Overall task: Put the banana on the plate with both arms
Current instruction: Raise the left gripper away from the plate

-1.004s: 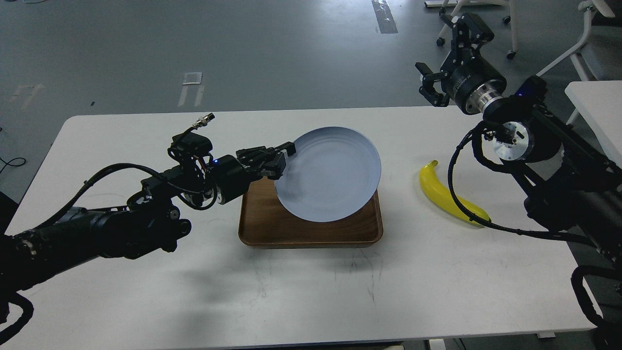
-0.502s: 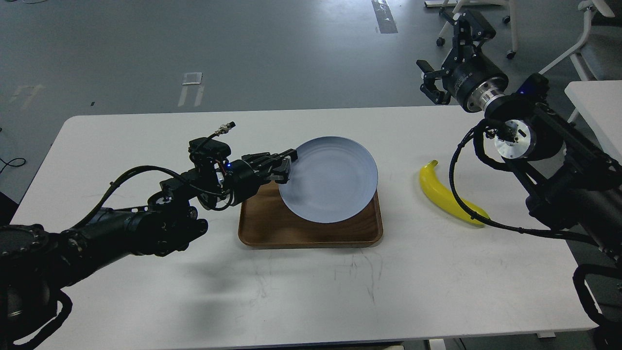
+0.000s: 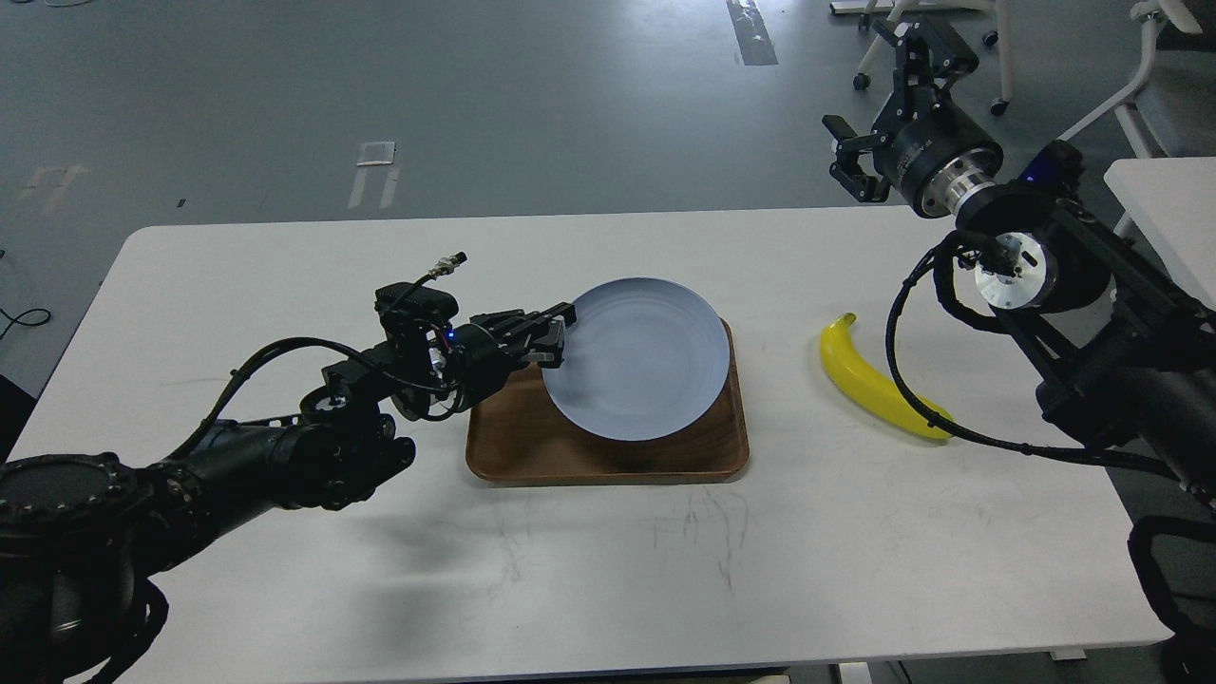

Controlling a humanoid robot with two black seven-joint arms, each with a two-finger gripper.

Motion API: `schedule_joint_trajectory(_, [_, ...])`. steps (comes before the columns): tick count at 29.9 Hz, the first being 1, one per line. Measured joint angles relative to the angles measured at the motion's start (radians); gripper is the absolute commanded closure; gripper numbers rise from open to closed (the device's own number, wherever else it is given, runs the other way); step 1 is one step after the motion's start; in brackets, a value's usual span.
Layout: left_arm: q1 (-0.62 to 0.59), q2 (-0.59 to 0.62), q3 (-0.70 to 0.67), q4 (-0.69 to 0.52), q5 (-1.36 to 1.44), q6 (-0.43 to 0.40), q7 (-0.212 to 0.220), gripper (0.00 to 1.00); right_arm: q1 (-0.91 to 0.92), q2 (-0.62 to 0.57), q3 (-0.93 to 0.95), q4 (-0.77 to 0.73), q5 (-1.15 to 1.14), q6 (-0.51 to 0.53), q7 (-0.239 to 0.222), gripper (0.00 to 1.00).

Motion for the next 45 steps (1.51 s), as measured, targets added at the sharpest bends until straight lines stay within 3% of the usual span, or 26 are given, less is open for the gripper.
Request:
schedule_joint_trajectory(3, [0.015, 0.001, 0.001, 0.008, 0.002, 0.000, 0.000, 0.94, 0.000, 0.000, 0.000, 0.000, 0.000, 0.000, 0.000, 0.00])
schedule_joint_trajectory(5, [0.019, -0.001, 0.001, 0.027, 0.002, -0.001, 0.000, 0.72, 0.000, 0.000, 0.000, 0.000, 0.000, 0.000, 0.000, 0.00])
schedule_joint_trajectory(9, [0.021, -0.019, -0.001, 0.055, 0.001, -0.002, 0.000, 0.43, 0.000, 0.000, -0.001, 0.000, 0.000, 0.000, 0.000, 0.00])
schedule_joint_trajectory(10, [0.021, -0.021, -0.001, 0.056, 0.000, -0.003, 0.000, 0.25, 0.000, 0.000, -0.001, 0.000, 0.000, 0.000, 0.000, 0.00])
schedule_joint_trajectory(11, [0.021, -0.022, -0.001, 0.057, -0.002, -0.003, 0.000, 0.19, 0.000, -0.001, -0.001, 0.000, 0.000, 0.000, 0.000, 0.00])
schedule_joint_trajectory(17, [0.019, -0.024, -0.001, 0.048, -0.005, -0.003, 0.000, 0.11, 0.000, -0.001, -0.001, 0.000, 0.000, 0.000, 0.000, 0.00])
schedule_joint_trajectory(19, [0.019, -0.024, -0.001, 0.048, -0.006, -0.002, 0.000, 0.03, 0.000, -0.002, -0.001, 0.000, 0.000, 0.000, 0.000, 0.00])
schedule_joint_trajectory(25, [-0.007, 0.004, -0.019, 0.055, -0.058, 0.003, 0.000, 0.02, 0.000, -0.021, 0.000, 0.002, 0.000, -0.001, 0.000, 0.00])
schedule_joint_trajectory(28, [-0.095, 0.046, -0.029, 0.032, -0.239, -0.003, 0.000, 0.02, 0.006, -0.035, -0.002, 0.010, -0.001, 0.001, 0.000, 0.00])
schedule_joint_trajectory(31, [-0.189, 0.088, -0.042, -0.034, -0.468, -0.081, 0.000, 0.02, 0.018, -0.057, -0.017, 0.021, -0.018, 0.003, 0.000, 0.00])
schedule_joint_trajectory(34, [-0.245, 0.143, -0.116, -0.084, -0.733, -0.256, 0.003, 0.02, 0.023, -0.085, -0.040, 0.031, -0.090, 0.003, 0.000, 0.00])
schedule_joint_trajectory(37, [-0.262, 0.172, -0.231, -0.104, -0.977, -0.455, 0.103, 0.02, 0.023, -0.131, -0.065, 0.068, -0.197, 0.003, 0.001, 0.00])
schedule_joint_trajectory(39, [-0.257, 0.184, -0.315, -0.108, -1.077, -0.537, 0.216, 0.02, 0.020, -0.166, -0.090, 0.090, -0.265, 0.004, 0.003, 0.00])
schedule_joint_trajectory(43, [-0.164, 0.192, -0.505, -0.170, -1.185, -0.622, 0.470, 0.02, 0.009, -0.227, -0.147, 0.131, -0.374, 0.004, 0.046, 0.00])
schedule_joint_trajectory(45, [-0.107, 0.208, -0.596, -0.260, -1.202, -0.632, 0.530, 0.02, 0.005, -0.251, -0.170, 0.152, -0.416, 0.004, 0.071, 0.00])
